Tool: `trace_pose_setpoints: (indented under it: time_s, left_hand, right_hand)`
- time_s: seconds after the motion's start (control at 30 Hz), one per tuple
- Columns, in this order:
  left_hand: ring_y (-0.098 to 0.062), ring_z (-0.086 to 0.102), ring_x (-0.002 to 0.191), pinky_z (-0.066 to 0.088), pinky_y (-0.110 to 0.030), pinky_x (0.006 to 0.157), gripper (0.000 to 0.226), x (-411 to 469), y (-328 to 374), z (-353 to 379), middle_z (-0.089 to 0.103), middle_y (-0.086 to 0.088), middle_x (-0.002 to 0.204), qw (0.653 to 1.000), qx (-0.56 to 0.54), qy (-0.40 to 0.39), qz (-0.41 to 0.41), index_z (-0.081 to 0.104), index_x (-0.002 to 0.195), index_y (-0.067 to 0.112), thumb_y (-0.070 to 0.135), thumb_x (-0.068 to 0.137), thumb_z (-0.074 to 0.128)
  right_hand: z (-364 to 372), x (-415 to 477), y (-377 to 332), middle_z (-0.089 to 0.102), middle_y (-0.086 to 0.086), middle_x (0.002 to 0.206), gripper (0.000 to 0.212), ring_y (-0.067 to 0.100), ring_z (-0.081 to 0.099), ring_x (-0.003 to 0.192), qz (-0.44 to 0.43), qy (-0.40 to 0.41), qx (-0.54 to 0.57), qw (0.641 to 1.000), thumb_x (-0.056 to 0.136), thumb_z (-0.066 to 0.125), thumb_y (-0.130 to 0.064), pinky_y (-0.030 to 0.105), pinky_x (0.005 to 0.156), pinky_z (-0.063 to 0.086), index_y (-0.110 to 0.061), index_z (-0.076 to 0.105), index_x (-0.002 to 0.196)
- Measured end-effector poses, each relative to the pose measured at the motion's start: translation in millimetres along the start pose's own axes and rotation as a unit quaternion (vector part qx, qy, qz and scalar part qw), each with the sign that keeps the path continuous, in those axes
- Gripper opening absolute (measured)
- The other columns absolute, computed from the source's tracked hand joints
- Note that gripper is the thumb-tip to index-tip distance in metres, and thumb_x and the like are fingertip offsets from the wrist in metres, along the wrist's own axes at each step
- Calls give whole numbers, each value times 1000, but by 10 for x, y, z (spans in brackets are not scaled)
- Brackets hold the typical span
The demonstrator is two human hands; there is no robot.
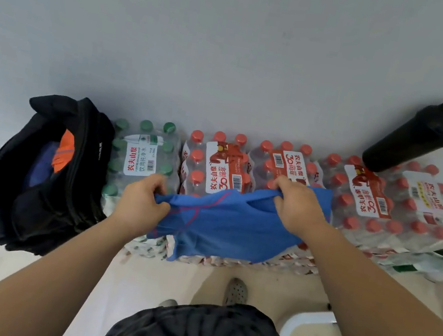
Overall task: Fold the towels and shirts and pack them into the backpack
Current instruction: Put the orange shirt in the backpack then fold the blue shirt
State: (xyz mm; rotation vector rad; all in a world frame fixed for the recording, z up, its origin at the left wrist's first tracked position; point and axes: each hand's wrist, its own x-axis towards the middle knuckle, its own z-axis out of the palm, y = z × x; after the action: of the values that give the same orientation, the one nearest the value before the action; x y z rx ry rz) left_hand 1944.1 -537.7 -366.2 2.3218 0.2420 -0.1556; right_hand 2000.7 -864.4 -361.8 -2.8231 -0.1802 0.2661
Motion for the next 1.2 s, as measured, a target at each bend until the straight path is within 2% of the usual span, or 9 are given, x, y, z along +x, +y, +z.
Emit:
trace_pose_setpoints:
  time_s: [0.13,0.4,0.5,0.6,0.7,0.87,1.0,1.1,1.2]
  left_hand:
    - [-23,64,73,47,-20,52,46,-3,-2,-113,67,-5,87,997,5,-79,4,61,108,34,-3,81,52]
    - [-21,65,65,54,-40,59,32,-10,352,-377,69,-2,67,974,120,-180,66,71,76,20,51,78,64]
    - [-24,66,61,53,-42,60,33,-5,456,-402,67,-10,65,962,173,-181,106,71,72,12,43,79,77]
    - [-15,54,51,44,-33,55,24,-25,575,-401,63,-9,62,984,41,-147,96,69,69,11,27,86,76]
    - [-10,50,60,40,-26,60,17,-41,671,-367,59,-2,65,983,-112,-124,72,69,73,11,16,89,72]
    - [-13,40,52,31,-25,52,34,1,799,-295,43,2,56,967,-245,-64,27,51,55,18,7,83,68]
    - [-15,43,57,36,-30,58,18,126,738,-397,53,-6,62,988,-130,-66,60,57,75,20,11,70,72]
    - [-20,54,57,50,-35,64,59,244,688,-506,67,-16,70,984,57,-157,65,59,111,48,3,73,70]
    - [-13,66,68,54,-31,67,62,306,760,-465,71,4,73,952,206,-214,69,61,114,45,-2,74,63]
  right_hand:
    - [-55,-213,-73,59,3,76,10,21,54,68,-9,-49,94,994,100,54,-19,47,67,47,-26,50,93]
    - [-214,-425,-265,62,3,82,23,21,57,77,-36,-100,105,989,104,48,-35,47,77,48,-18,60,93]
    - [-320,-466,-282,64,-2,89,27,18,60,83,-33,-148,149,977,92,61,-52,37,73,48,-25,61,96]
    - [-346,-467,-137,62,-8,93,44,14,61,83,-54,-211,31,976,71,81,-51,35,73,51,-27,58,101]
    - [-233,-427,78,57,0,78,25,22,58,73,-52,-216,-101,970,79,77,-33,37,65,48,-19,56,82]
    - [-180,-431,476,61,-5,76,19,13,59,70,-17,-199,43,979,85,73,-19,29,61,42,-25,58,76]
    - [-245,-481,722,73,-2,83,10,10,70,80,26,-157,264,951,89,73,-12,36,74,54,-21,70,89]
    - [-356,-478,805,77,1,99,15,20,73,95,64,-134,382,912,94,69,-15,39,86,58,-16,72,108]
    - [-452,-422,840,75,6,101,13,25,71,98,83,-119,402,904,97,65,-20,42,90,58,-14,72,107]
